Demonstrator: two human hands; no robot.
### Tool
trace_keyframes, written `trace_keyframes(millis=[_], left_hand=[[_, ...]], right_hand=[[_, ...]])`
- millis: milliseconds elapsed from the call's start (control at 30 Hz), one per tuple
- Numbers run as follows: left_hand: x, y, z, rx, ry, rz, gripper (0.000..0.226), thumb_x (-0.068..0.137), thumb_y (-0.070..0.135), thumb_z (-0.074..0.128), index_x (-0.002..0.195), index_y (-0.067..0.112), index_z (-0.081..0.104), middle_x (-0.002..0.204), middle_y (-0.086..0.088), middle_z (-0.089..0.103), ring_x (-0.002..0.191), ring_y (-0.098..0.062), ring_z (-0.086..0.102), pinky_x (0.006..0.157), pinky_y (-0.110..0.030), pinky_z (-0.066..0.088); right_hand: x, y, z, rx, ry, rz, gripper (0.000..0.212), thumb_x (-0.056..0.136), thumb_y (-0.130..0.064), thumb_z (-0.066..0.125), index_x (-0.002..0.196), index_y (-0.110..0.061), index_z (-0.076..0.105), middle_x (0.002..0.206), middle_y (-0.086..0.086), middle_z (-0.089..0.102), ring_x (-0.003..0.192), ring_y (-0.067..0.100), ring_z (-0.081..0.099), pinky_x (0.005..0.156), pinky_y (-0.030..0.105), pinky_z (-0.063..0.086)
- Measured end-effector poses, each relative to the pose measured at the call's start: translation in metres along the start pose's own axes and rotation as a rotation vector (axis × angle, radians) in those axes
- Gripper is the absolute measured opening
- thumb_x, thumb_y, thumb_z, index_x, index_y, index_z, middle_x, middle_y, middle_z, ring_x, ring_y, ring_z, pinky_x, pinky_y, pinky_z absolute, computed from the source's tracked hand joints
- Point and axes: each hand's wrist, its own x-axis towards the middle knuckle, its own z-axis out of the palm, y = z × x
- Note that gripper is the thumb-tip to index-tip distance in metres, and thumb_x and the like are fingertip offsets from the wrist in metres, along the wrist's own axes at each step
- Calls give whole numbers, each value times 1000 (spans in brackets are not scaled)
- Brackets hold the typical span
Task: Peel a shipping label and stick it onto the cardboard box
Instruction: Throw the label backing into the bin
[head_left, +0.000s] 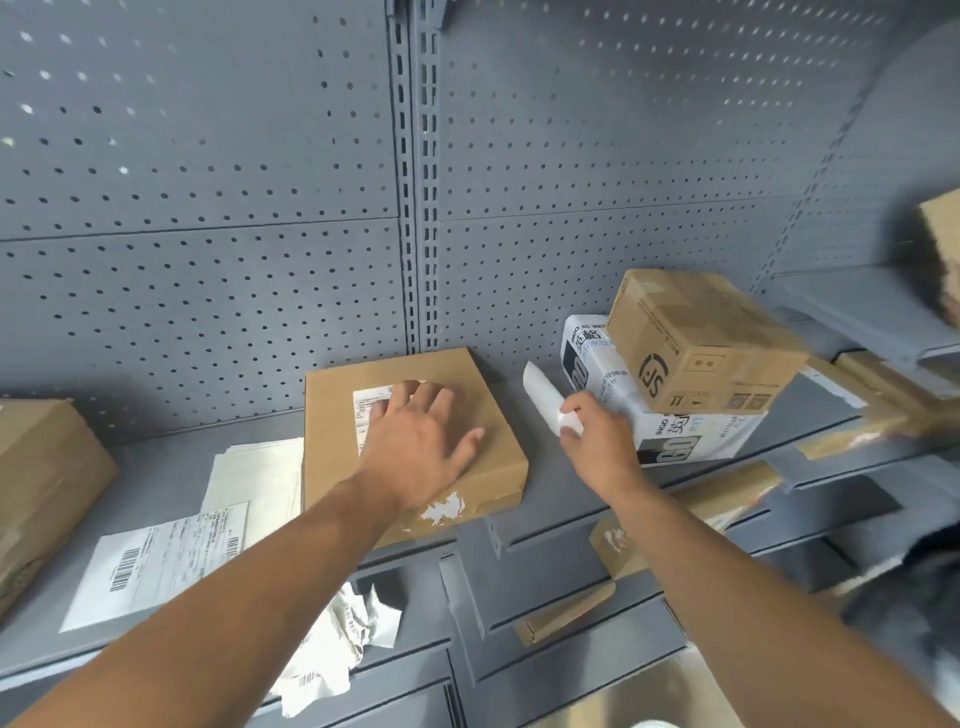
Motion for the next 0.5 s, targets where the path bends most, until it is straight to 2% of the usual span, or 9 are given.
trace_keyframes(millis=[100, 200, 267, 367, 500], left_hand=[[11, 44, 9, -77, -5, 130, 60, 96, 60, 38, 144, 23, 44, 142, -4, 58, 136, -29, 39, 106, -49, 38], [20, 93, 21, -134, -32, 260, 62, 95, 56, 45, 148, 23, 43, 144, -6, 57, 137, -29, 41, 106, -48, 40], [21, 129, 31, -191, -47, 364, 64, 91, 56, 44, 144, 21, 48, 141, -7, 60, 132, -31, 46, 101, -48, 44], [14, 186, 47, -314, -90, 518, 65, 88, 55, 41, 142, 19, 50, 138, -7, 61, 130, -32, 48, 100, -50, 45], [-6, 251, 72, -392, -106, 707, 59, 86, 47, 50, 135, 14, 54, 123, -11, 67, 116, -36, 57, 93, -48, 52]], right_hand=[[-29, 25, -28, 46, 6, 58, 36, 93, -12, 66, 124, -26, 55, 111, 9, 68, 94, 30, 66, 74, 30, 49], [-64, 53, -60, 55, -5, 112, 45, 94, -13, 66, 133, -30, 51, 116, 3, 68, 101, 24, 65, 80, 28, 47], [-92, 76, -82, 42, 4, 188, 50, 95, -16, 64, 139, -32, 47, 115, 4, 69, 97, 23, 64, 79, 30, 49], [-139, 112, -113, -17, 54, 289, 51, 97, -18, 61, 144, -30, 47, 110, 2, 68, 88, 17, 59, 75, 25, 41], [-204, 155, -142, -83, 103, 428, 49, 93, -17, 65, 140, -23, 53, 102, 1, 72, 94, 31, 68, 80, 33, 47]])
